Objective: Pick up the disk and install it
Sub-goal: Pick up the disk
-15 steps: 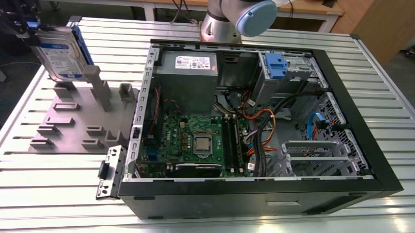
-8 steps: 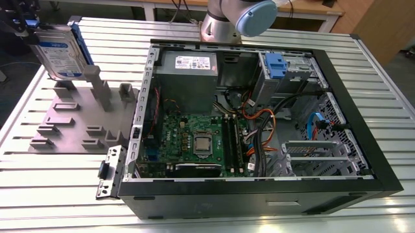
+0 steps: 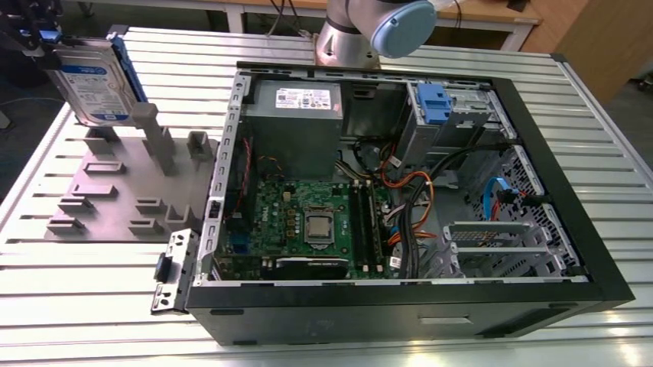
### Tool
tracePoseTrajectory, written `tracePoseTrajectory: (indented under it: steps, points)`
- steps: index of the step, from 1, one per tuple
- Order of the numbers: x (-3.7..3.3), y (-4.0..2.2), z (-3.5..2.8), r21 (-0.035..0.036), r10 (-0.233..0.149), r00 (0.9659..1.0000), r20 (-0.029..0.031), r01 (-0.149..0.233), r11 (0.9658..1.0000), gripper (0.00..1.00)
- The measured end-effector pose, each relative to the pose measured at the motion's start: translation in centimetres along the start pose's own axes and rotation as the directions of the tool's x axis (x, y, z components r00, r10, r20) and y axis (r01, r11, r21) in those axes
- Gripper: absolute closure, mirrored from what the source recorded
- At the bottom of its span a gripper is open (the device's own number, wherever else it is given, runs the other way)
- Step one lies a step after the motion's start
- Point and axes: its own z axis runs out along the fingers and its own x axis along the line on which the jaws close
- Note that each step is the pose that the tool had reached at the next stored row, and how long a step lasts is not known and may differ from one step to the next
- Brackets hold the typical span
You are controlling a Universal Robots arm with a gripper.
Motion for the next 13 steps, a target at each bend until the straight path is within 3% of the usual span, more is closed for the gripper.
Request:
tracePoseTrajectory:
  steps: [13]
  points:
    - [-0.01,0.01,-0.54,-0.0001,0.0,1.0,-0.0001,0.0,1.0,0.64]
